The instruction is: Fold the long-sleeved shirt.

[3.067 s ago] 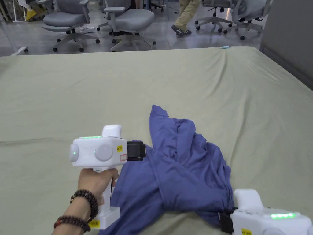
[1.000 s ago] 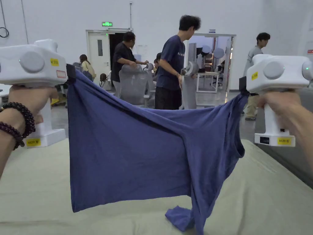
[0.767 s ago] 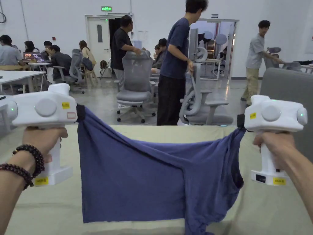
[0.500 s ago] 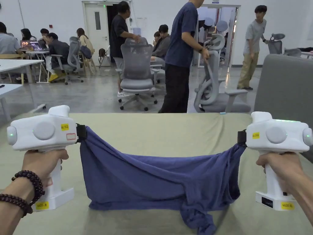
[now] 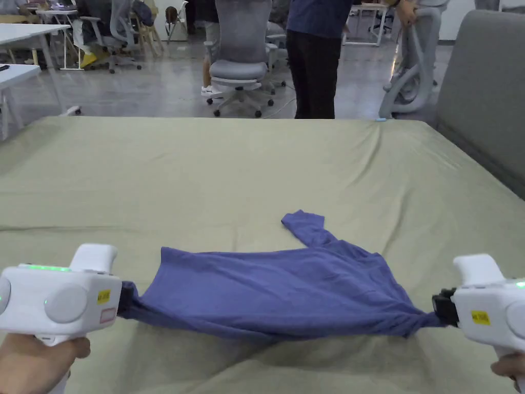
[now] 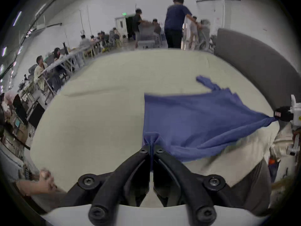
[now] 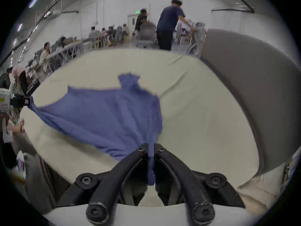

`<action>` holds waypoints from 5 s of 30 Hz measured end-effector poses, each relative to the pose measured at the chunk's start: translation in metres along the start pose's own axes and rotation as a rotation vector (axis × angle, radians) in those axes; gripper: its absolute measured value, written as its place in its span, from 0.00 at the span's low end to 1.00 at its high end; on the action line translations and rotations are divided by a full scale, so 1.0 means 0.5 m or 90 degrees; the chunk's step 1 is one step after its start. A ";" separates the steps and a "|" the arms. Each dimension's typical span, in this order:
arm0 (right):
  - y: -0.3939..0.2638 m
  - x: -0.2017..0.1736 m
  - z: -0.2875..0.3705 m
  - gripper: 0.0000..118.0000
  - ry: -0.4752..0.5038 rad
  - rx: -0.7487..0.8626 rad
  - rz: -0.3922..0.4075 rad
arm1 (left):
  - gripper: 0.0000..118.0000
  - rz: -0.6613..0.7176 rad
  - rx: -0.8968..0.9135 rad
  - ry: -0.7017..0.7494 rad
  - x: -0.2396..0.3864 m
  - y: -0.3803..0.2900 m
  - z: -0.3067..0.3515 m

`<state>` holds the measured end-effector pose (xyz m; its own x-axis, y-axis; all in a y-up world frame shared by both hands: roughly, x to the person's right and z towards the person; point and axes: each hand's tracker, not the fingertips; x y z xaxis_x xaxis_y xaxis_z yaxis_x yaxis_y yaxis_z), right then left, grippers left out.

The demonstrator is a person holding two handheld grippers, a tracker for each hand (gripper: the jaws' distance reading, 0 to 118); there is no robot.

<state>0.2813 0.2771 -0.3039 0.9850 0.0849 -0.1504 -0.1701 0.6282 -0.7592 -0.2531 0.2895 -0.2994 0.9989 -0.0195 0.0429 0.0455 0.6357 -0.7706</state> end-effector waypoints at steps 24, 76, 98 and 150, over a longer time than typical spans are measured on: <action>0.034 -0.020 -0.014 0.00 -0.065 -0.069 -0.037 | 0.00 -0.018 0.007 -0.023 0.025 0.028 -0.002; 0.365 0.010 -0.578 0.58 -0.033 -0.336 -0.077 | 0.00 0.016 -0.108 -0.057 0.074 0.344 -0.380; 0.846 0.076 0.079 0.00 -0.033 0.143 -0.012 | 0.00 0.071 0.240 -0.070 0.023 0.741 0.019; 0.549 0.010 0.113 0.00 0.016 0.138 -0.016 | 0.00 0.031 0.156 -0.056 -0.025 0.456 0.058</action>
<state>0.2410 0.4938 -0.4772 0.9872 0.0498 -0.1515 -0.1330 0.7812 -0.6100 -0.2553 0.4570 -0.4571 0.9944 0.0766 0.0733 -0.0179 0.8024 -0.5965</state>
